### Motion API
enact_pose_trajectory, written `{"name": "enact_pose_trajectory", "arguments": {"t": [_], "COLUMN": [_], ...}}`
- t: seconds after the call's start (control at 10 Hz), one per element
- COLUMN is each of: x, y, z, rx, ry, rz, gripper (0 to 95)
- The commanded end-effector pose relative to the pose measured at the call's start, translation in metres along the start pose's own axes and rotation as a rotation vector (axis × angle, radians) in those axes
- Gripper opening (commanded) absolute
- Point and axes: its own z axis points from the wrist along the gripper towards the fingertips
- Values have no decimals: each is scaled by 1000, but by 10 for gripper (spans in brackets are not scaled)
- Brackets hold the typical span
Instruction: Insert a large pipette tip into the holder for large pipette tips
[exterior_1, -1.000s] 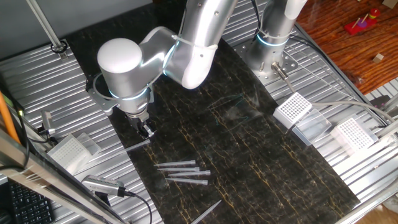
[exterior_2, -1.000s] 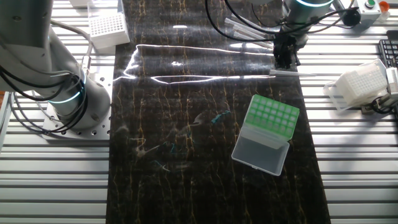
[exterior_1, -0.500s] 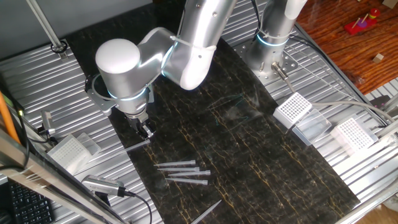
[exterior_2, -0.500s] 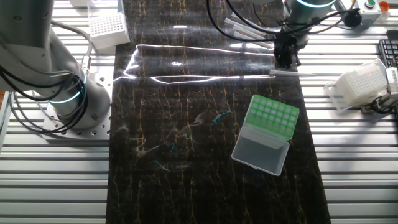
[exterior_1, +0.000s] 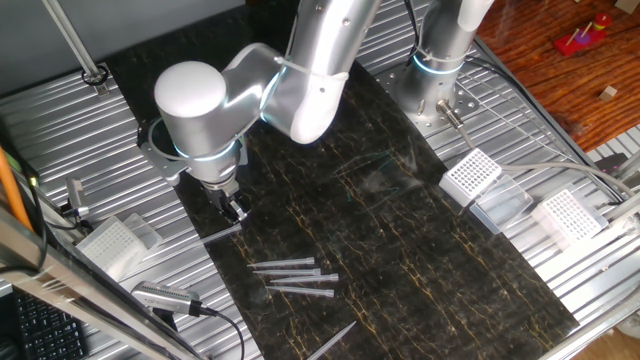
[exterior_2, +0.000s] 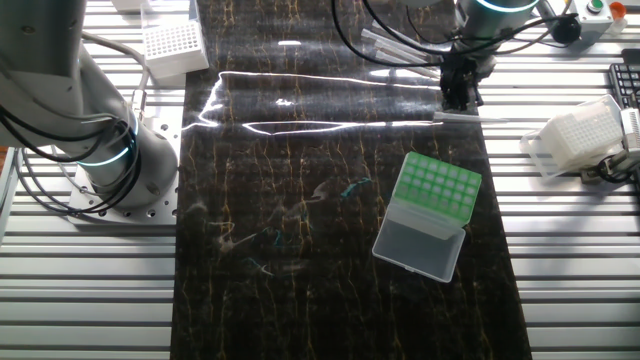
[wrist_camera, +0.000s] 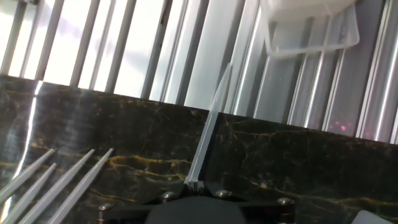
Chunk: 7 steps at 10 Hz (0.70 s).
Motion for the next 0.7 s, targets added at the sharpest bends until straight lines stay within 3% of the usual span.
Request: {"name": "enact_pose_trajectory", "arguments": {"t": [0.1, 0.2, 0.3, 0.4, 0.5, 0.7], "x": [0, 0, 9, 9, 9, 8], "y": [0, 0, 17, 17, 17, 17], "z": [0, 0, 35, 34, 34, 33], "rx": [0, 0, 34, 77, 100, 103], "ry": [0, 0, -45, -56, -51, -51], "rz": [0, 0, -92, 67, 190, 239], "gripper": [0, 0, 0, 0, 0, 0]}}
